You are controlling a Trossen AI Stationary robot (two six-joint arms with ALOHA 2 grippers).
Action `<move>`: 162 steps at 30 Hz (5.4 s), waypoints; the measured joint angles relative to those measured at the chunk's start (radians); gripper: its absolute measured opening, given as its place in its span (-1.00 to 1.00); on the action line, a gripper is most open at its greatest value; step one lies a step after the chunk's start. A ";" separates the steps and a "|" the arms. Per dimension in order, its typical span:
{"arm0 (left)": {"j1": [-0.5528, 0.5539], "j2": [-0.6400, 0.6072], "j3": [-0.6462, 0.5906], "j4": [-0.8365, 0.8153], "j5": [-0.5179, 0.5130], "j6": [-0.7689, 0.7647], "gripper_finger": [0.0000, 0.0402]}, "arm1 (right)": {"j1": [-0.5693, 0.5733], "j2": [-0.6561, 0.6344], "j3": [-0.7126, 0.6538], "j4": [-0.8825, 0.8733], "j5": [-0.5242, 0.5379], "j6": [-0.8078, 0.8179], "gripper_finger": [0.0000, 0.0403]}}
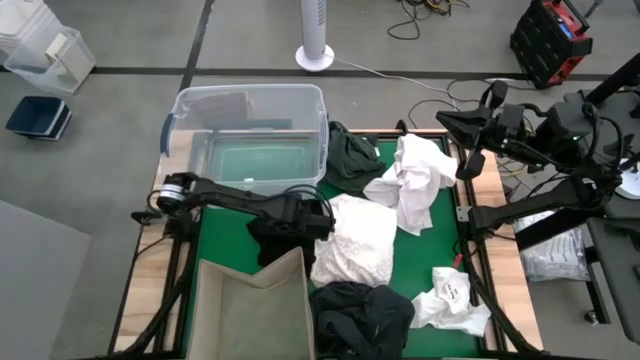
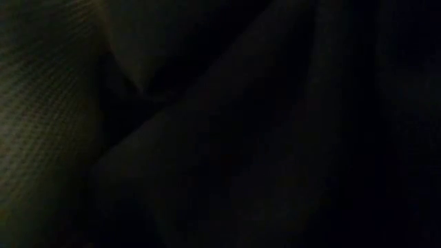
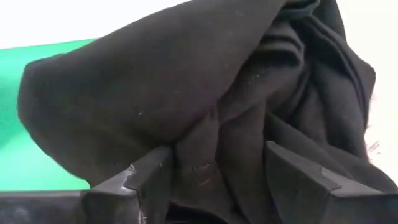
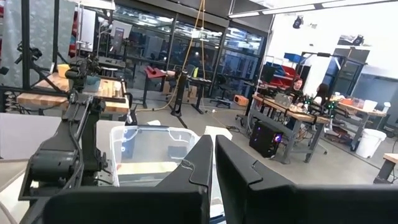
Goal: Sort clothes
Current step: Put the black shirt into the transparent bin, then put the bottom white shirt into the brown bin
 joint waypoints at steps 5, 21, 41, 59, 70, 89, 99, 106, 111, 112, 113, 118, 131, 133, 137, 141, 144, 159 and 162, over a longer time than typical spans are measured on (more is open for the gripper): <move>0.000 0.019 0.000 0.029 0.013 0.070 -0.14 | 0.000 0.002 0.000 -0.002 0.000 -0.009 -0.94; -0.007 0.016 0.104 -0.021 0.082 0.202 -0.97 | 0.000 0.002 0.000 -0.049 0.000 -0.023 -0.94; -0.072 0.012 0.791 -0.339 0.075 0.431 -0.98 | 0.000 0.002 0.000 -0.054 0.000 -0.023 -0.94; -0.200 -0.244 0.787 -0.049 -0.459 0.764 -0.98 | 0.000 0.002 0.000 -0.050 0.000 -0.063 -0.94; -0.142 -0.371 0.787 0.119 -0.903 1.130 -0.98 | 0.000 0.002 0.000 -0.050 0.000 -0.048 -0.94; 0.431 -0.431 0.750 -0.339 -0.299 1.015 -0.98 | 0.000 0.002 0.000 -0.052 0.001 -0.047 -0.94; 0.473 -0.424 0.605 -0.351 -0.208 1.024 -0.98 | 0.000 0.003 0.000 -0.073 0.001 -0.019 -0.94; 0.493 -0.426 0.447 -0.351 -0.201 1.000 -0.89 | 0.000 0.003 0.000 -0.101 0.001 0.026 -0.94; 0.496 -0.426 0.369 -0.351 -0.206 0.923 -0.77 | 0.000 0.003 0.000 -0.131 0.001 0.040 -0.94; 0.497 -0.426 0.361 -0.351 -0.201 0.919 -0.73 | 0.000 0.003 0.000 -0.136 0.001 0.047 -0.94; 0.497 -0.426 0.355 -0.351 -0.201 0.913 -0.69 | 0.000 0.003 0.000 -0.140 0.001 0.056 -0.94; 0.496 -0.427 0.354 -0.351 -0.193 0.887 -0.44 | 0.000 0.003 0.000 -0.153 0.001 0.059 -0.94; 0.362 -0.427 0.582 -0.098 -0.232 1.034 -0.08 | 0.000 0.003 0.000 -0.159 0.001 0.055 -0.94; 0.310 -0.427 0.591 -0.022 -0.245 1.095 -0.08 | 0.000 0.003 0.000 -0.159 0.001 0.055 -0.94; 0.196 -0.427 0.580 0.076 -0.269 1.202 -0.08 | 0.000 0.007 0.000 -0.159 0.001 0.037 -0.94; 0.084 -0.422 0.538 0.078 -0.274 1.281 -0.08 | 0.000 0.015 0.000 -0.158 0.001 0.003 -0.94; 0.015 -0.415 0.497 0.075 -0.292 1.287 -0.08 | 0.000 0.023 0.000 -0.159 0.001 -0.004 -0.94; -0.077 -0.413 0.364 0.205 -0.458 1.193 -0.08 | 0.000 0.111 0.001 -0.147 0.000 0.130 -0.94; -0.077 -0.413 0.364 0.209 -0.480 1.193 -0.08 | 0.000 0.146 0.001 -0.173 -0.001 0.141 -0.94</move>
